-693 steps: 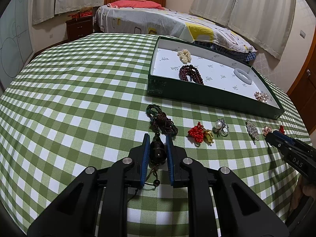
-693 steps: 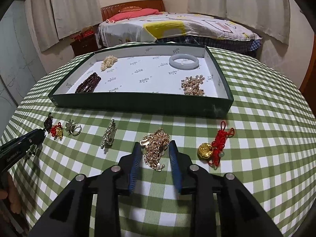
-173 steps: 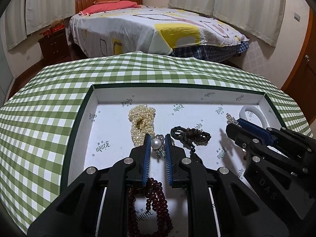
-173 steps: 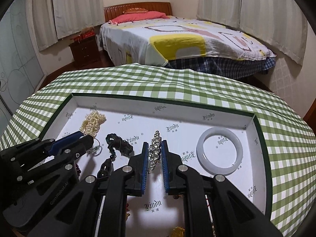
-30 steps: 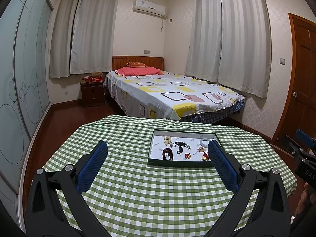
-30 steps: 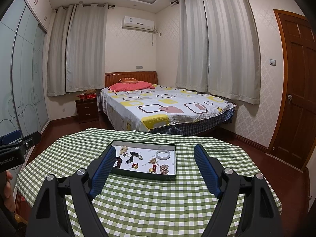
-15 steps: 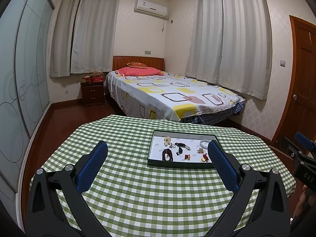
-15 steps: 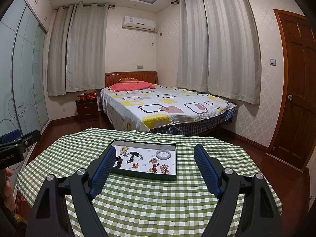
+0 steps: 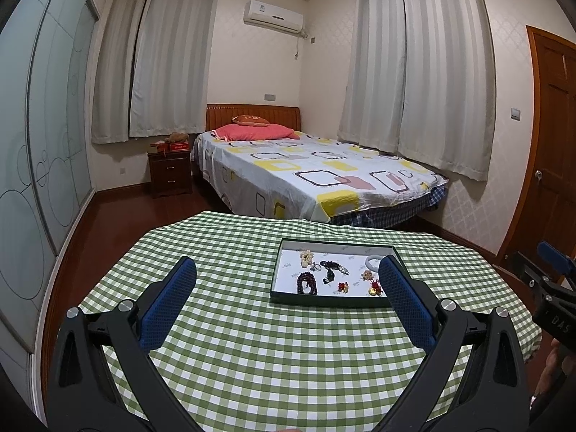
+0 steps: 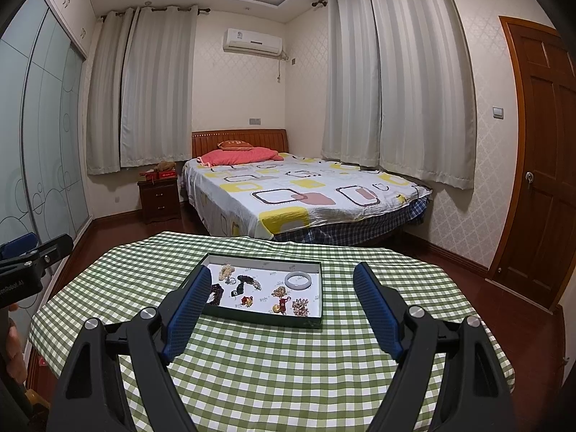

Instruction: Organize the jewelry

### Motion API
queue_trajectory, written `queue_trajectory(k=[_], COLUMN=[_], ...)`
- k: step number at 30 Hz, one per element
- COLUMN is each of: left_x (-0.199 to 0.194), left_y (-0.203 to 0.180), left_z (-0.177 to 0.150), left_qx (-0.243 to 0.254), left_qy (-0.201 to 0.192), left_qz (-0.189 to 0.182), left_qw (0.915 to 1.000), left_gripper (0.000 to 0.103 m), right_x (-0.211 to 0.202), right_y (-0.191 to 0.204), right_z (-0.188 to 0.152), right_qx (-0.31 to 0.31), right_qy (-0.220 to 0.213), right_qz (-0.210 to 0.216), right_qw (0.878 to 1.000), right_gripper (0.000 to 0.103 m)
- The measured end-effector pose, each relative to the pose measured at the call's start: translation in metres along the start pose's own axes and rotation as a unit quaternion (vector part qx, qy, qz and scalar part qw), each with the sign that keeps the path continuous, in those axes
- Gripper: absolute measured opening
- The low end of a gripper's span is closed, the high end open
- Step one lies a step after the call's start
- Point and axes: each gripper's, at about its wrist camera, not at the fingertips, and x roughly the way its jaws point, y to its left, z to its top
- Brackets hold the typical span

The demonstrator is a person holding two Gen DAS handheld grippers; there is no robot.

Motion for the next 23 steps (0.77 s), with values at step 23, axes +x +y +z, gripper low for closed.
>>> queue_trajectory(k=[23], left_x=[0.038], left_y=[0.007], left_z=[-0.012], left_qx=[0.007], left_qy=[0.021], left_qz=[0.016], left_qw=[0.9996], left_gripper=[0.099], right_x=[0.014], right_y=[-0.005], right_z=[-0.005], right_qx=[0.001], right_qy=[0.013], right_qz=[0.001], right_qw=[1.0], right_gripper=[0.079])
